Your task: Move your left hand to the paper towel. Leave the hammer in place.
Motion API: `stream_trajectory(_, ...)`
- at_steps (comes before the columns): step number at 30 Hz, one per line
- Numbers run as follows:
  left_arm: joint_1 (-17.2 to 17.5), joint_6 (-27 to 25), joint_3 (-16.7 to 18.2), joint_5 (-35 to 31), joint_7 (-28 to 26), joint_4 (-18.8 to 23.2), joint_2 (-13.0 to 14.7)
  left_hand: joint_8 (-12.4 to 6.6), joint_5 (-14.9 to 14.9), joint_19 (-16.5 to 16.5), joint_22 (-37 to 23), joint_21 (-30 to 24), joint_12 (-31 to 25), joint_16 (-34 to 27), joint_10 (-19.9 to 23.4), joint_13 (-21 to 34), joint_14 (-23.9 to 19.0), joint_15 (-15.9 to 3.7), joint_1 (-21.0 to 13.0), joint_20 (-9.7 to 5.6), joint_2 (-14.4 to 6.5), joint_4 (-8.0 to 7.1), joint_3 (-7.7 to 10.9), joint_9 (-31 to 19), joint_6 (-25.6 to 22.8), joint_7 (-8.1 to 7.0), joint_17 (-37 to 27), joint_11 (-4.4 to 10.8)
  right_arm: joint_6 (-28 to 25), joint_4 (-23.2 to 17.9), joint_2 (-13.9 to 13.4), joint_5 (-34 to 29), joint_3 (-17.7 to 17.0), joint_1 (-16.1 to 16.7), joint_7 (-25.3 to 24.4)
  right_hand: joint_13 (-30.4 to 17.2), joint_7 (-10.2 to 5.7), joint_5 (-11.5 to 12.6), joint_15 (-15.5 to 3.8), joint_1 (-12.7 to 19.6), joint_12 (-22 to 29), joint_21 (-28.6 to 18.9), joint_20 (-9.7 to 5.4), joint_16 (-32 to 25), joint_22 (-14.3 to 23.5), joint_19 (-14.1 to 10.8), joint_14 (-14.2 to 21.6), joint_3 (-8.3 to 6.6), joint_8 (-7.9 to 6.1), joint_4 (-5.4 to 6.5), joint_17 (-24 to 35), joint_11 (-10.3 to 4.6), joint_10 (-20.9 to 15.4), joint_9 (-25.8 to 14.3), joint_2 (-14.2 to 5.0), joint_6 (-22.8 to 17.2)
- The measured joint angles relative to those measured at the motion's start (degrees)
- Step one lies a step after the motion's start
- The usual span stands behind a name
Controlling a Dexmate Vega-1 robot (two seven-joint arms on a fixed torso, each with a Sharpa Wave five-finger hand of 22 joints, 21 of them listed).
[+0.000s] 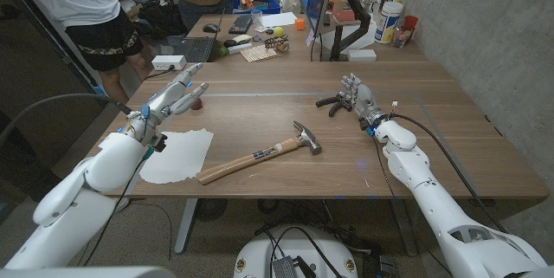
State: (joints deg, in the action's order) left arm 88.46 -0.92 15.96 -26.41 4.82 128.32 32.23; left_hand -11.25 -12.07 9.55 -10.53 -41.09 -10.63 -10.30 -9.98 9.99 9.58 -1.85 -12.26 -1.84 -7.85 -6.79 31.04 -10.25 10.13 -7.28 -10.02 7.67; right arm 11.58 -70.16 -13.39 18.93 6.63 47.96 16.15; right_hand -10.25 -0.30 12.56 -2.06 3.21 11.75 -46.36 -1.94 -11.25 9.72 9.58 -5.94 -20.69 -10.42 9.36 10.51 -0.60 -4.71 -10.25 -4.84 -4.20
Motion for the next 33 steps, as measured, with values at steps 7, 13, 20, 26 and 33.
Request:
stream_trajectory(7, 0.8, -1.0, 0.4, -1.4, 0.7, 1.2, -0.2, 0.00, 0.0, 0.0, 0.0, 0.0, 0.0, 0.0, 0.0, 0.0, 0.0, 0.00, -0.2, 0.00, -0.2, 0.00, 0.00, 0.0, 0.0, 0.00, 0.2, 0.00, 0.2, 0.2, 0.0, 0.1, -0.1, 0.0, 0.2, 0.0, 0.00, 0.0, 0.00, 0.0, 0.0, 0.0, 0.00, 0.0, 0.0, 0.0, 0.0, 0.00, 0.00, 0.00, 0.0, 0.00, 0.0, 0.0, 0.00, 0.0)
stream_trajectory(13, 1.6, -1.9, 0.8, -2.8, 1.4, 2.2, -0.2, 0.00, 0.0, 0.0, 0.0, 0.2, 0.0, 0.0, 0.0, 0.0, 0.0, 0.00, -0.5, 0.00, -0.5, 0.10, -0.10, 0.0, 0.0, 0.00, 0.2, 0.00, 0.3, 0.3, -0.1, 0.1, -0.2, 0.0, 0.3, 0.0, 0.00, 0.0, 0.00, 0.0, 0.0, 0.4, 0.00, 0.0, 0.0, 0.0, 0.0, 0.00, 0.00, 0.00, 0.0, 0.00, 0.0, 0.0, 0.00, 0.0)
stream_trajectory(20, 2.7, -2.9, 1.5, -4.4, 2.2, 3.3, -0.1, 0.00, 0.0, 0.0, 0.0, 0.4, 0.0, 0.0, 0.0, 0.0, 0.0, 0.00, -0.8, 0.00, -0.8, 0.25, -0.25, 0.0, -0.3, -0.31, 0.2, 0.00, 0.4, 0.3, -0.1, 0.1, -0.2, 0.0, 0.3, 0.0, 0.00, 0.0, 0.00, 0.0, 0.0, 0.4, 0.00, 0.0, 0.0, 0.0, 0.0, 0.18, 0.00, -0.18, 0.0, 0.00, 0.0, 0.0, 0.00, 0.0)
stream_trajectory(26, 3.7, -4.2, 2.1, -6.4, 2.9, 4.2, -0.2, 0.00, 0.0, 0.0, 0.0, 0.4, 0.0, 0.0, 0.0, 0.0, 0.0, 0.00, -1.0, 0.00, -0.5, 0.24, -0.25, 0.0, -0.3, -0.31, 0.2, 0.00, 0.4, 0.3, 0.0, 0.1, -0.2, 0.1, 0.2, 0.0, 0.00, 0.0, 0.00, -0.1, 0.0, 0.8, 0.00, 0.0, 0.0, 0.0, 0.0, 0.24, 0.00, -0.24, 0.0, 0.00, 0.0, 0.0, -0.11, 0.0)
stream_trajectory(33, 4.4, -5.7, 2.5, -7.9, 3.5, 4.8, -0.7, 0.00, 0.0, 0.0, 0.0, 0.4, 0.0, 0.0, 0.0, 0.0, 0.0, 0.00, -1.1, 0.00, -0.5, 0.24, -0.24, 0.0, -0.3, -0.30, 0.1, 0.00, 0.5, 0.3, 0.0, 0.0, -0.1, 0.1, 0.0, 0.0, 0.00, 0.0, 0.00, -0.2, 0.0, 0.9, 0.00, 0.0, 0.0, 0.0, 0.0, 0.38, 0.00, -0.10, 0.0, 0.00, 0.0, 0.0, -0.16, 0.0)
